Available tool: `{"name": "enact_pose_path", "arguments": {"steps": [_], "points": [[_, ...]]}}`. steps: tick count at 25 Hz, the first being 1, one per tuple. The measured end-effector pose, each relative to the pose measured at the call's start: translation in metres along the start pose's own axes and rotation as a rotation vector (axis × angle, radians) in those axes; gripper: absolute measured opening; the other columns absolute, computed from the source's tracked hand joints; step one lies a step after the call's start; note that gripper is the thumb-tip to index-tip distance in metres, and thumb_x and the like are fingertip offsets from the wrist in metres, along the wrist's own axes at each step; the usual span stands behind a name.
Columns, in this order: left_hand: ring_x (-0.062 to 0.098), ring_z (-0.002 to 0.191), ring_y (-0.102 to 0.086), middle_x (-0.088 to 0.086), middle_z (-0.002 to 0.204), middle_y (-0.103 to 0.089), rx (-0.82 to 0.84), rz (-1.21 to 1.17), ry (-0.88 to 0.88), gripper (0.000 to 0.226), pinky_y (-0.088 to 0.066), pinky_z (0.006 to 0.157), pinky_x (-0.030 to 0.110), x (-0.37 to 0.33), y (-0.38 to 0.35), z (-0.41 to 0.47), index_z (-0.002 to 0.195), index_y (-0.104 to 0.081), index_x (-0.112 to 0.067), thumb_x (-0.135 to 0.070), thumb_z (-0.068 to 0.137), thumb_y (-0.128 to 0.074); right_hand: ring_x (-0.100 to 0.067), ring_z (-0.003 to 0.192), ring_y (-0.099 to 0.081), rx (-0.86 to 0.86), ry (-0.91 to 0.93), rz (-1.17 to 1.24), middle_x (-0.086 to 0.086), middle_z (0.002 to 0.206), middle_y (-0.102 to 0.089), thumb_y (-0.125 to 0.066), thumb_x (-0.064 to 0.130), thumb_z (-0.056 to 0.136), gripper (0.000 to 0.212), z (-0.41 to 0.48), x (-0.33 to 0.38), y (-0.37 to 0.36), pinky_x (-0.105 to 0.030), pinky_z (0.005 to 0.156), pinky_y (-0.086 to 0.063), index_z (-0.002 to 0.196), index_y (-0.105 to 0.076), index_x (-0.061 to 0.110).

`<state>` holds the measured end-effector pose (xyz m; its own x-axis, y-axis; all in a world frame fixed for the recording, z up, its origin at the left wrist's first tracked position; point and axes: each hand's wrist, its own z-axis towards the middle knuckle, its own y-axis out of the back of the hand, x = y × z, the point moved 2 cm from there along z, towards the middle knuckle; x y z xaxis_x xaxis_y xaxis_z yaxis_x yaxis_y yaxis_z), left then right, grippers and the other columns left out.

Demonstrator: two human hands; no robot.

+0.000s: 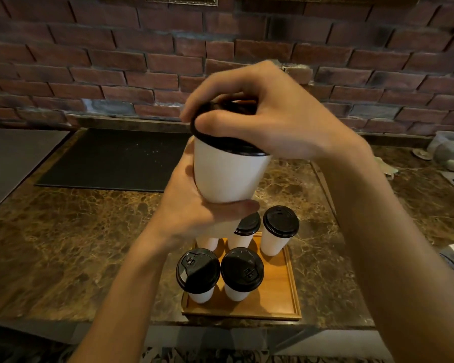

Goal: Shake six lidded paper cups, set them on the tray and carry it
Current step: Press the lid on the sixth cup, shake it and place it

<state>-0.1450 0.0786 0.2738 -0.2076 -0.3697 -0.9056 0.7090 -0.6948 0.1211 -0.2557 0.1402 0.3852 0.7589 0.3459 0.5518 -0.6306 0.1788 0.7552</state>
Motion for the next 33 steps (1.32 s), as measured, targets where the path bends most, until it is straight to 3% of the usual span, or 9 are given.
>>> {"name": "enact_pose_path", "arguments": {"steps": [3, 9, 13, 17, 24, 27, 29, 31, 33], "points": [[0.009, 0.104, -0.063, -0.008, 0.112, -0.064, 0.057, -0.025, 0.004, 0.089, -0.054, 0.073, 0.018, 0.000, 0.005, 0.001, 0.128, -0.045, -0.014, -0.026, 0.049, -0.085, -0.016, 0.106, -0.063, 0.035, 0.108, 0.115, -0.007, 0.110, -0.069, -0.058, 0.011, 0.093, 0.018, -0.002, -0.001, 0.005, -0.030, 0.088, -0.052, 0.108, -0.068, 0.012], [-0.006, 0.088, -0.064, -0.011, 0.094, -0.065, -0.157, 0.017, -0.011, 0.087, -0.050, 0.063, 0.008, -0.003, -0.006, -0.003, 0.111, -0.050, -0.017, -0.050, 0.038, -0.084, -0.017, 0.068, -0.048, -0.312, -0.411, -0.522, 0.010, 0.076, -0.054, -0.044, 0.067, 0.087, 0.043, 0.004, 0.015, -0.025, -0.028, 0.051, -0.029, 0.096, -0.065, 0.030], [0.001, 0.098, -0.064, -0.021, 0.104, -0.066, -0.073, -0.048, -0.021, 0.085, -0.054, 0.069, 0.014, -0.010, -0.001, -0.004, 0.117, -0.048, -0.029, -0.057, 0.045, -0.085, -0.014, 0.081, -0.063, -0.400, -0.296, -0.394, 0.007, 0.086, -0.070, -0.050, 0.066, 0.086, 0.047, 0.003, 0.025, -0.011, -0.037, 0.073, -0.055, 0.093, -0.073, 0.026], [0.017, 0.102, -0.066, -0.002, 0.111, -0.066, 0.053, -0.079, 0.058, 0.103, -0.056, 0.073, 0.027, -0.006, 0.000, -0.004, 0.127, -0.047, -0.015, -0.042, 0.038, -0.092, -0.005, 0.088, -0.064, -0.268, -0.190, -0.276, 0.009, 0.093, -0.072, -0.054, 0.058, 0.091, 0.039, 0.004, 0.019, 0.005, -0.030, 0.079, -0.053, 0.098, -0.074, 0.025], [0.016, 0.102, -0.066, -0.003, 0.108, -0.068, 0.072, -0.060, 0.009, 0.077, -0.057, 0.074, 0.026, 0.000, 0.006, -0.012, 0.116, -0.056, -0.025, -0.027, 0.045, -0.084, -0.004, 0.096, -0.062, 0.020, 0.125, 0.227, -0.003, 0.107, -0.066, -0.061, 0.009, 0.094, 0.029, -0.003, 0.009, 0.003, -0.018, 0.080, -0.047, 0.122, -0.062, 0.005], [0.006, 0.096, -0.066, -0.010, 0.104, -0.068, 0.007, -0.083, 0.019, 0.082, -0.055, 0.068, 0.018, 0.005, 0.001, -0.010, 0.120, -0.052, -0.021, -0.030, 0.045, -0.083, -0.009, 0.092, -0.061, -0.093, -0.147, -0.119, 0.008, 0.101, -0.066, -0.056, 0.042, 0.095, 0.031, 0.001, 0.008, -0.007, -0.026, 0.075, -0.051, 0.114, -0.068, 0.021], [0.001, 0.089, -0.065, -0.009, 0.097, -0.068, -0.032, -0.047, 0.026, 0.086, -0.052, 0.063, 0.013, 0.009, -0.004, -0.008, 0.119, -0.050, -0.008, -0.036, 0.044, -0.081, -0.018, 0.068, -0.052, -0.270, -0.355, -0.470, 0.007, 0.076, -0.056, -0.048, 0.057, 0.091, 0.036, 0.003, 0.008, -0.028, -0.033, 0.053, -0.039, 0.092, -0.063, 0.024], [0.000, 0.084, -0.065, -0.012, 0.090, -0.068, -0.067, -0.009, 0.041, 0.095, -0.051, 0.059, 0.013, 0.010, -0.007, -0.008, 0.113, -0.053, -0.004, -0.051, 0.037, -0.082, -0.016, 0.057, -0.040, -0.448, -0.348, -0.578, 0.008, 0.065, -0.047, -0.048, 0.055, 0.087, 0.033, 0.004, 0.018, -0.039, -0.027, 0.049, -0.025, 0.079, -0.055, 0.023], [-0.001, 0.086, -0.065, -0.019, 0.093, -0.068, -0.091, -0.007, 0.016, 0.092, -0.053, 0.060, 0.014, 0.009, -0.005, -0.010, 0.114, -0.055, -0.019, -0.052, 0.033, -0.086, -0.011, 0.068, -0.055, -0.357, -0.211, -0.409, 0.013, 0.076, -0.060, -0.055, 0.053, 0.089, 0.029, 0.003, 0.015, -0.029, -0.031, 0.054, -0.043, 0.088, -0.067, 0.026]]}}
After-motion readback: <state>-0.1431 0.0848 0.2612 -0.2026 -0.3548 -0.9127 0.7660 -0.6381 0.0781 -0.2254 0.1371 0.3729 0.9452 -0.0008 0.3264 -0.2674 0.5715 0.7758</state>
